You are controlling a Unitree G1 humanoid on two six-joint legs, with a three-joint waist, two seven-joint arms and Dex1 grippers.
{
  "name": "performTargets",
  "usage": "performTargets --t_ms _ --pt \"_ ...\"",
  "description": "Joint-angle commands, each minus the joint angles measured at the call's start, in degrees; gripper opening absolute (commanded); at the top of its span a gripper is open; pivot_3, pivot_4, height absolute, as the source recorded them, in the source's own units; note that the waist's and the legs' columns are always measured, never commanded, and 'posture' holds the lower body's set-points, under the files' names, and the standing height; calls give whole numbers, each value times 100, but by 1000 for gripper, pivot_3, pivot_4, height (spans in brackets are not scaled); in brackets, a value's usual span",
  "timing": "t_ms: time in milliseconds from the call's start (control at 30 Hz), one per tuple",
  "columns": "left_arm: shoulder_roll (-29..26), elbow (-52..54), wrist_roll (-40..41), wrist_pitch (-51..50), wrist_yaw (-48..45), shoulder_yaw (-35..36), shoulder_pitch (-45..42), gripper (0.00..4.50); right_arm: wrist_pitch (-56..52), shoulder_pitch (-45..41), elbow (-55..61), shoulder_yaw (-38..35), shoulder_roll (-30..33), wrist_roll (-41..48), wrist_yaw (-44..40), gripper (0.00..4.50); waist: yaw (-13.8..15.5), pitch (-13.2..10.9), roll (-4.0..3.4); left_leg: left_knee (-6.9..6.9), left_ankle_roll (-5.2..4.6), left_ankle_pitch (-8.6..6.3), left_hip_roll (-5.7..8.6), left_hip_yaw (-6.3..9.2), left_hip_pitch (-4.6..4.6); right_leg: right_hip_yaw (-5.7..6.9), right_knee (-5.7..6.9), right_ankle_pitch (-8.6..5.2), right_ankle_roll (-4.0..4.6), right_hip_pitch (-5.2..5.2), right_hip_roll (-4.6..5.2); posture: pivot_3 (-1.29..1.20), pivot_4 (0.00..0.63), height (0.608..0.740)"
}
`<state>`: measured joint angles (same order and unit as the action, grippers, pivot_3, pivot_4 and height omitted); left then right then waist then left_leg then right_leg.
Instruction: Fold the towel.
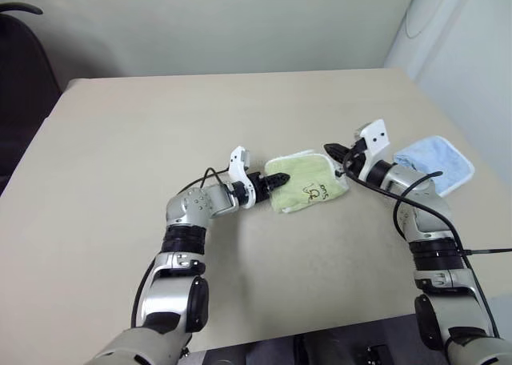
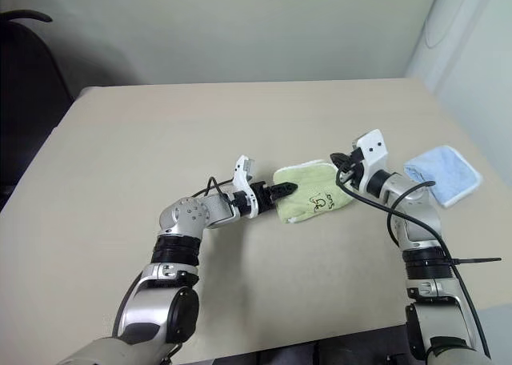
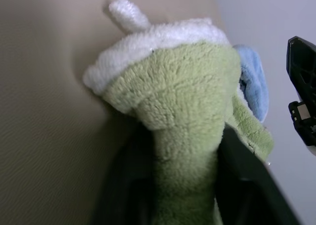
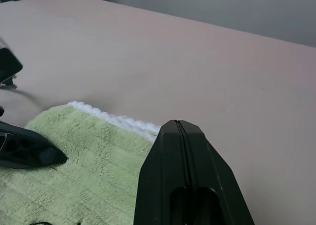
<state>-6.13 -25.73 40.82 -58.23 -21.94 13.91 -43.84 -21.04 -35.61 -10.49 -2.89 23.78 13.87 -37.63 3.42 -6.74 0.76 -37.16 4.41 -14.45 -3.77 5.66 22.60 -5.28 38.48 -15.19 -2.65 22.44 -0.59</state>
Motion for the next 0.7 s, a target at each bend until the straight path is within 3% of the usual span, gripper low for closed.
performTargets --t_ms 33,200,300,500,600,700 --pt "156 368 196 69 86 240 10 88 161 -160 29 -176 8 68 101 0 -1 0 0 1 0 0 -1 -3 0 -3 0 0 0 1 0 0 150 740" --pt "513 573 677 485 1067 1336 -6 39 310 -289 -112 -279 -57 63 278 0 -36 0 0 -1 -1 -1 -4 -13 0 -21 0 3 -5 7 -1 0 150 740" --pt "290 930 1138 811 1654 2123 -101 39 323 -310 -112 -345 -46 94 352 0 -115 0 0 2 -2 -1 -3 -18 -1 -57 0 5 -9 20 -11 0 150 740" --pt "-1657 946 1621 1530 2228 3586 -312 39 352 -274 -173 -389 10 95 323 0 -424 -3 7 12 -4 -4 9 -25 -18 -109 -5 11 -2 47 -64 0 150 740" --pt "-2679 498 1476 1527 2116 3933 102 39 376 -323 -252 -352 -64 85 283 0 -467 -2 11 12 2 -8 3 -3 -20 -122 -40 16 6 60 -87 0 150 740" --pt "-3170 133 1361 1447 2180 4179 741 39 426 -414 -364 -299 -136 70 222 0 -467 0 7 36 4 -10 -4 20 -26 -135 -45 16 6 82 -70 0 150 740"
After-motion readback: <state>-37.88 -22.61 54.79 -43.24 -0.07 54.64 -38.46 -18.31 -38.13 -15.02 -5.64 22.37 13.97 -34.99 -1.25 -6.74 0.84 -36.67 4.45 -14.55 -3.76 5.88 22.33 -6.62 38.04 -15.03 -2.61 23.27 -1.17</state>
